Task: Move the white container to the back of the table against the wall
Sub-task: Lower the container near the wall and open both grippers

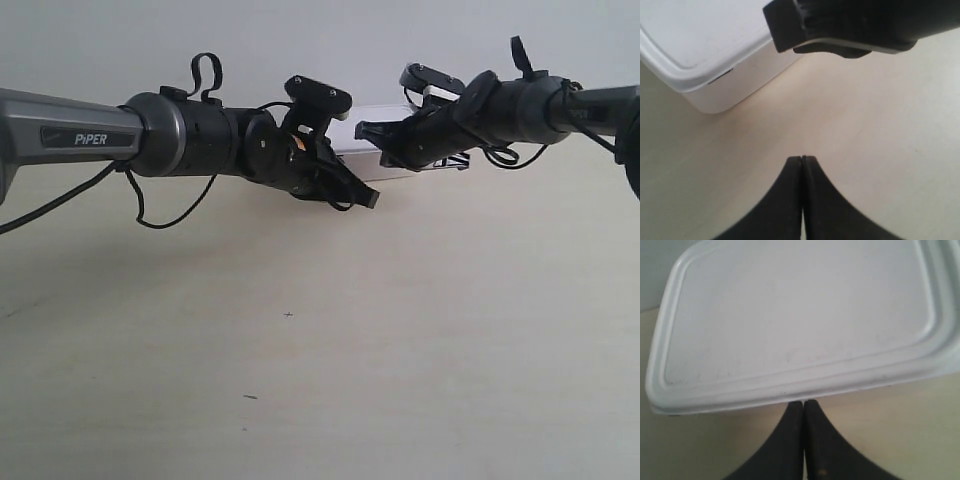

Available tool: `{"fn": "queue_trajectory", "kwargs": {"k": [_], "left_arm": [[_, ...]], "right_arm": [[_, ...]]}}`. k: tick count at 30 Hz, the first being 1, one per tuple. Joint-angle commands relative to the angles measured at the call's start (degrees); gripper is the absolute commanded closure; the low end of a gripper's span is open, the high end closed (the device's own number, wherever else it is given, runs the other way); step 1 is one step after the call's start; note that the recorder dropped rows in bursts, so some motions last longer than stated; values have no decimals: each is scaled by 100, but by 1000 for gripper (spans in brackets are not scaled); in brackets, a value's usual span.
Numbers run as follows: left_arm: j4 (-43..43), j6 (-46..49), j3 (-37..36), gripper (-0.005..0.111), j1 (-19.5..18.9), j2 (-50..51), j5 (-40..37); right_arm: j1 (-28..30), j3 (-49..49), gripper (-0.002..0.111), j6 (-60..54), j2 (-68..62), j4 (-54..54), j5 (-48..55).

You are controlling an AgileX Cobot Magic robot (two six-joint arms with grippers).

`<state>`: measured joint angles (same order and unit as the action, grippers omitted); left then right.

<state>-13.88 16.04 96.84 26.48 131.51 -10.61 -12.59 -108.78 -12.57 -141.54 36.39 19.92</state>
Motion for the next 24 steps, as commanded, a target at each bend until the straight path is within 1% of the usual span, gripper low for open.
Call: {"fn": "queue_trajectory", "kwargs": {"k": [1,7,24], "left_arm": [[-36,23,-30,107,17,-113,44],[-36,23,-30,107,17,-113,44],[-36,23,-30,107,17,-113,56]], "right_arm": [[-10,-227,108,33,-178,-34,-68],[-10,-589,108,120,-332,-34,21],[-10,-646,108,225,-341,-26,-189]]}}
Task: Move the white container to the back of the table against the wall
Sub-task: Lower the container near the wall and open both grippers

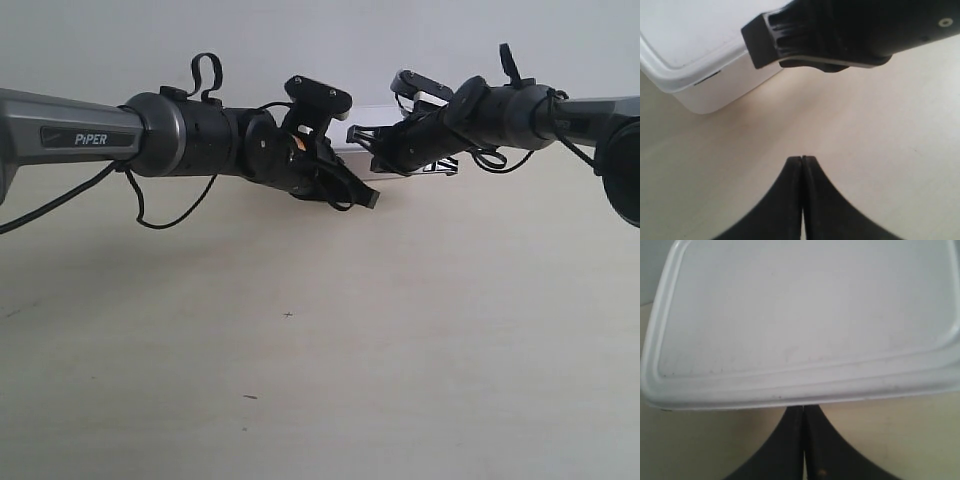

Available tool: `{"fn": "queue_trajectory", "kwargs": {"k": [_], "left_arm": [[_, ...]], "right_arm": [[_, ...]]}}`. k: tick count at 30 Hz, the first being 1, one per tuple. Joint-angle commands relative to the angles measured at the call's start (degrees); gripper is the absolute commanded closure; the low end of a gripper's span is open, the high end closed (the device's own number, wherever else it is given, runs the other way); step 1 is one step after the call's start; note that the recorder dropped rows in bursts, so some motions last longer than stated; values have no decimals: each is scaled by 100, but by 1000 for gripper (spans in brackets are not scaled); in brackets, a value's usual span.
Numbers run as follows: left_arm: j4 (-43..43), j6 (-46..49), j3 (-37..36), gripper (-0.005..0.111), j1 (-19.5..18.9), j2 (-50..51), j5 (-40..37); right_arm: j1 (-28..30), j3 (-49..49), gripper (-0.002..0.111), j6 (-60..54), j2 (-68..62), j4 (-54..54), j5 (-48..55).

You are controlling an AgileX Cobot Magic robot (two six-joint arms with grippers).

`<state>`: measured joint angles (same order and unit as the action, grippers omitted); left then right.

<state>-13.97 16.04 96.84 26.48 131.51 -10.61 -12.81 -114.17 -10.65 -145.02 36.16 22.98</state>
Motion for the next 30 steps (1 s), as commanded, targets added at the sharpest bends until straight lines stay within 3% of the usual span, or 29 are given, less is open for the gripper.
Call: {"fn": "queue_trajectory", "kwargs": {"k": [1,13,24,30], "left_arm": [[-26,23,-30,107,17,-113,56],[-26,23,-30,107,17,-113,69],[-26,23,-30,107,40,-113,55],[-26,23,-30,107,130,-282,-309]], "right_arm": [[12,-107,108,32,6,-3,-462],[12,-107,108,21,126,-214,12],[12,-107,108,388,607,-1823,1583],[22,-107,108,388,922,-1916,2190]]}}
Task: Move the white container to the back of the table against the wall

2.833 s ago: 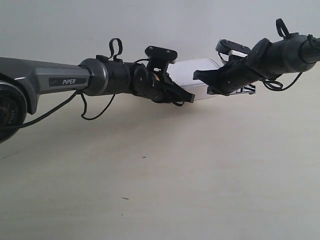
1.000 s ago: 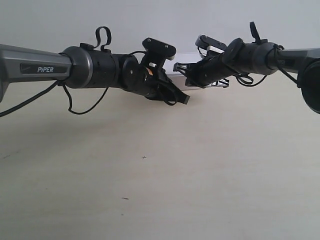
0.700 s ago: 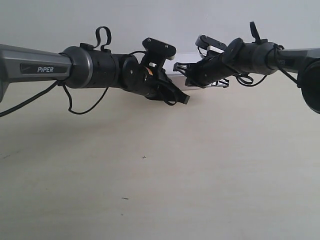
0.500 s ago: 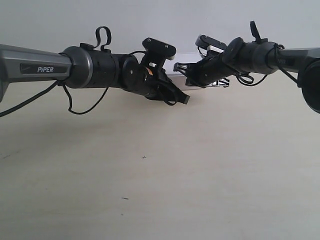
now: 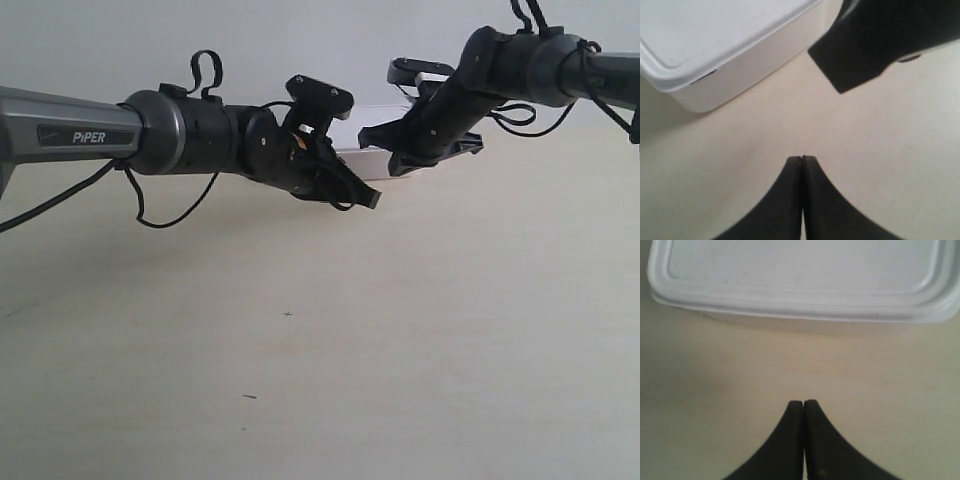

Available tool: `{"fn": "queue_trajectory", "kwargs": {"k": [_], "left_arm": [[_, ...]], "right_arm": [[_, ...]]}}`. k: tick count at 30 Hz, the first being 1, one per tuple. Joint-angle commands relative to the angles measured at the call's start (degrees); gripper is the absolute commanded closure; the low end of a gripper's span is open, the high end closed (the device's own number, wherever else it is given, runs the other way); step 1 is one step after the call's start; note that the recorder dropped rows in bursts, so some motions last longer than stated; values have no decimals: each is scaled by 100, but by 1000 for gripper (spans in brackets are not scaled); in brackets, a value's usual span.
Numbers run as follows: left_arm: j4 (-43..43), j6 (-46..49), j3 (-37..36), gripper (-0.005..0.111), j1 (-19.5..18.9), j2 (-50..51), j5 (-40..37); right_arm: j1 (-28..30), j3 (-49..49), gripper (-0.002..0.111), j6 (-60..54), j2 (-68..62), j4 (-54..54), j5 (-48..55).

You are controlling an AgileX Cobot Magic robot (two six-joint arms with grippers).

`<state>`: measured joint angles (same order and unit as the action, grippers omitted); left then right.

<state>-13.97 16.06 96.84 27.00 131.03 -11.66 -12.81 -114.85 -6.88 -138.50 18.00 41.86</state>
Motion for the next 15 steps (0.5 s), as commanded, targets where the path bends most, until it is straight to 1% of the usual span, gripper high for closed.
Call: {"fn": "queue_trajectory", "kwargs": {"k": [1,5,11,13,14,15], "left_arm": [[-26,20,-30,107,93,-294,-234],[-61,20,-30,107,108,-566,-290],[-228,20,-68,107,108,-925,-702],[-278,20,-224,107,108,-1090,-714],[-290,29,-443,107,108,-1293,-737],[-333,29,-596,107,108,-1430,-737]], "right_arm": [[33,-23,108,11,379,-87,345],[33,284,108,11,897,-87,355],[33,1402,108,-54,1897,-87,17],[33,1875,108,-54,2290,-101,-160],[33,2331,108,-54,2672,-101,-377],[33,2585,108,-54,2899,-101,-506]]}}
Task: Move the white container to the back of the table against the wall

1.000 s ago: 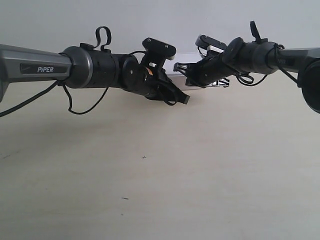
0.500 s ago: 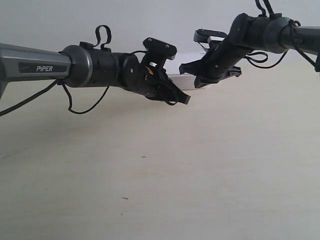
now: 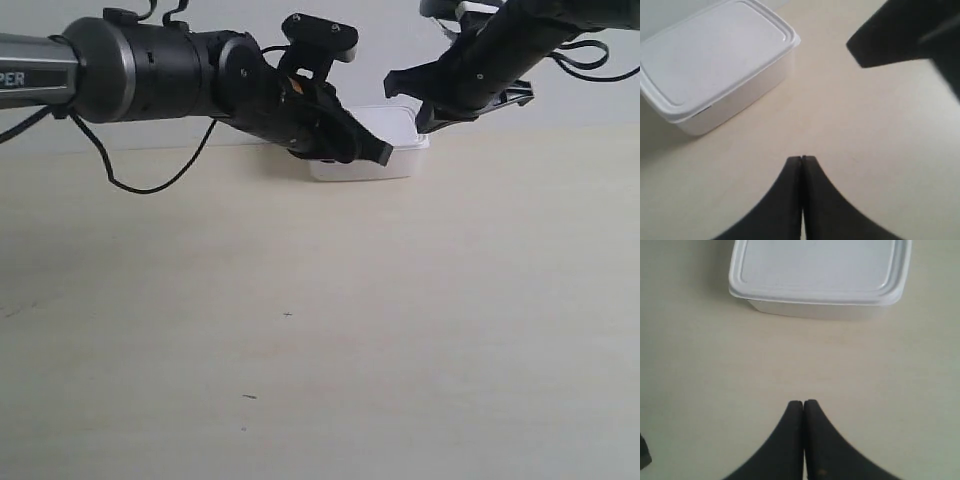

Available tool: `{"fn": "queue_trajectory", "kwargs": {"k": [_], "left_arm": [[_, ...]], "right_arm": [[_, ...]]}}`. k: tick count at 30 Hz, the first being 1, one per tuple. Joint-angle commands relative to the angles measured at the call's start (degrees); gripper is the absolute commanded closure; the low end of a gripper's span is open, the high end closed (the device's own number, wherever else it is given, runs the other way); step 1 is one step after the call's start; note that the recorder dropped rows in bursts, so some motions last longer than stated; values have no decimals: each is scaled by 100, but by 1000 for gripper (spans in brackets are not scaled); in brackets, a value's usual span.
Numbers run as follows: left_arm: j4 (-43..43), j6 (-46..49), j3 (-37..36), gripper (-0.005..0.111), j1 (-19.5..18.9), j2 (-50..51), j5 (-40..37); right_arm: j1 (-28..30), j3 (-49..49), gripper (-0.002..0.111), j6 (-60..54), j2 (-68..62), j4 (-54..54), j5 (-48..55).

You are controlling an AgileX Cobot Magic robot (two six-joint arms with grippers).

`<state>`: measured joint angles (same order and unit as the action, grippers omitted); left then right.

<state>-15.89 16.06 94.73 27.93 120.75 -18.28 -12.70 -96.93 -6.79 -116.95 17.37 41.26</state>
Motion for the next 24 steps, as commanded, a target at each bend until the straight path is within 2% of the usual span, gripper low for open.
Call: {"fn": "queue_trajectory", "kwargs": {"k": [1,5,12,16,19,21,24], "left_arm": [[-142,29,-561,107,15,-547,-75],[-548,29,-1504,107,15,-1457,-27],[-569,329,-3472,107,15,-4494,758],[-545,364,-4627,107,15,-6005,1313],[-438,374,-5512,107,15,-6926,1399],[-488,51,-6310,107,15,-7769,1716],[-488,-186,-6908,107,15,-8532,2132]], "right_arm": [[22,1045,108,-63,970,-38,-553],[9,1961,108,-63,2063,-25,-752],[9,3377,108,-63,4616,85,-852],[9,4040,108,-63,5656,85,-852],[9,4416,108,80,6296,85,-881],[9,4697,108,91,6859,85,-949],[9,5060,108,-52,7409,72,-994]]}}
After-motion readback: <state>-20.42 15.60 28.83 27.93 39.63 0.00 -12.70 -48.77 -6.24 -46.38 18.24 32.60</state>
